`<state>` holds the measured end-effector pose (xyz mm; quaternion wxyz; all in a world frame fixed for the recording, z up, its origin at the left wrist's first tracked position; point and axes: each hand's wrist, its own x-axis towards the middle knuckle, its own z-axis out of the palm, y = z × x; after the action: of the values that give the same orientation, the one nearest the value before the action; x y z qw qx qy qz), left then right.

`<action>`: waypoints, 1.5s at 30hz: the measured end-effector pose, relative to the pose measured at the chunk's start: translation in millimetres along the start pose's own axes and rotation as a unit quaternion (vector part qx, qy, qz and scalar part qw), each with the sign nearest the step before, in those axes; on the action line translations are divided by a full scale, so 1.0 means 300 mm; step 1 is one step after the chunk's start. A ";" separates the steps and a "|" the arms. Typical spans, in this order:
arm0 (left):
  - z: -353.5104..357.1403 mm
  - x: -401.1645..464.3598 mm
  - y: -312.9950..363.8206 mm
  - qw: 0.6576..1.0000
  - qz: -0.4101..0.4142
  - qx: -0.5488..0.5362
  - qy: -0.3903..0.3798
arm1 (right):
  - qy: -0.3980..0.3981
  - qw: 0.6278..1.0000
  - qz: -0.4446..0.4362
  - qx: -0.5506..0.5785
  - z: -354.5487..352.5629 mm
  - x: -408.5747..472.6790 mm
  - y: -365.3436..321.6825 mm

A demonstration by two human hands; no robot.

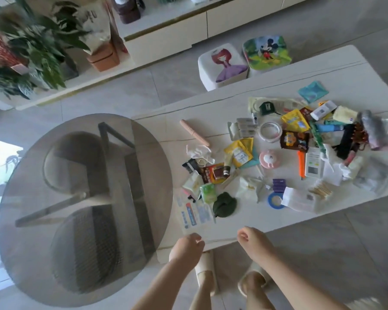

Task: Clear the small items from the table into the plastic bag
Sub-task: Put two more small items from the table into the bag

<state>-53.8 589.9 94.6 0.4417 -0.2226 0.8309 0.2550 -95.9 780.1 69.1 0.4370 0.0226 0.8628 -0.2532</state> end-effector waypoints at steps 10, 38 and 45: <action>-0.041 0.378 -0.044 0.993 0.004 -0.106 0.054 | 0.034 0.999 -0.007 0.035 0.120 0.313 -0.123; -0.086 0.782 -0.042 0.972 -0.022 -0.043 0.229 | 0.223 0.975 0.015 -0.004 0.226 0.659 -0.050; -0.076 0.699 -0.070 0.954 -0.011 -0.161 0.251 | 0.211 0.971 0.101 0.048 0.216 0.580 0.104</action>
<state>-162.6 529.3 -76.9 0.1797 -0.3566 0.8605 0.3165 -147.1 746.0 -108.7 0.2672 0.1836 0.9156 -0.2380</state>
